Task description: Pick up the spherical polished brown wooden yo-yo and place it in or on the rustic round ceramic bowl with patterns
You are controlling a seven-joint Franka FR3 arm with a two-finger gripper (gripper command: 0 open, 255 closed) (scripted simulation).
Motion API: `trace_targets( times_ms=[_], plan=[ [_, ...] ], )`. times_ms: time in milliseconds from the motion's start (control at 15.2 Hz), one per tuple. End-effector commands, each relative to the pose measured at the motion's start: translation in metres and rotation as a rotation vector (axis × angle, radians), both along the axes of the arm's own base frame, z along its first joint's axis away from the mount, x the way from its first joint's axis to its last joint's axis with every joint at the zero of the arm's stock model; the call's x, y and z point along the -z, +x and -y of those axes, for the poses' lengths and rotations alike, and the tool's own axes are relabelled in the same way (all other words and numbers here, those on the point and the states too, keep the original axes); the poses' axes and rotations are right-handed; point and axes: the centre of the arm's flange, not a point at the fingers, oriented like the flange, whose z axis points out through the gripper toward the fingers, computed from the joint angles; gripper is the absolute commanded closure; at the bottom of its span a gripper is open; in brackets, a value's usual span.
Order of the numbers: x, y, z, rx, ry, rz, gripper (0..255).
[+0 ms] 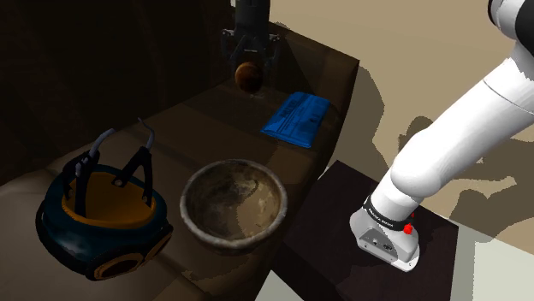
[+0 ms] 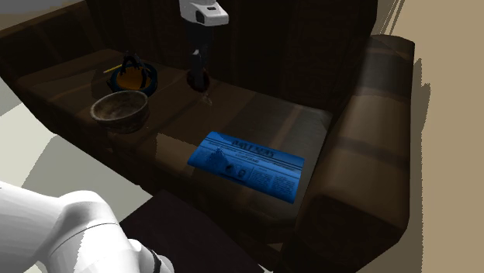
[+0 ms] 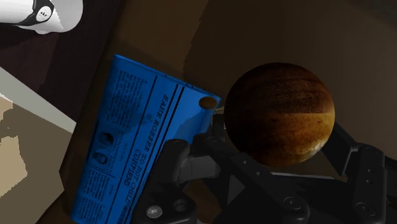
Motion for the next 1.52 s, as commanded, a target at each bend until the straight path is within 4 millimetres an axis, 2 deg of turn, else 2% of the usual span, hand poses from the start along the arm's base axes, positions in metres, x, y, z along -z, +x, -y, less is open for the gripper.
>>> trace_targets(
  times_ms=[0, 132, 1452],
  plan=[
    [-0.012, 0.001, -0.001, 0.0, 0.0, 0.0, 255],
    [-0.019, 0.001, -0.001, 0.0, 0.0, 0.0, 255],
    [-0.023, -0.162, -0.209, 0.0, 0.0, 0.0, 255]
  ],
)
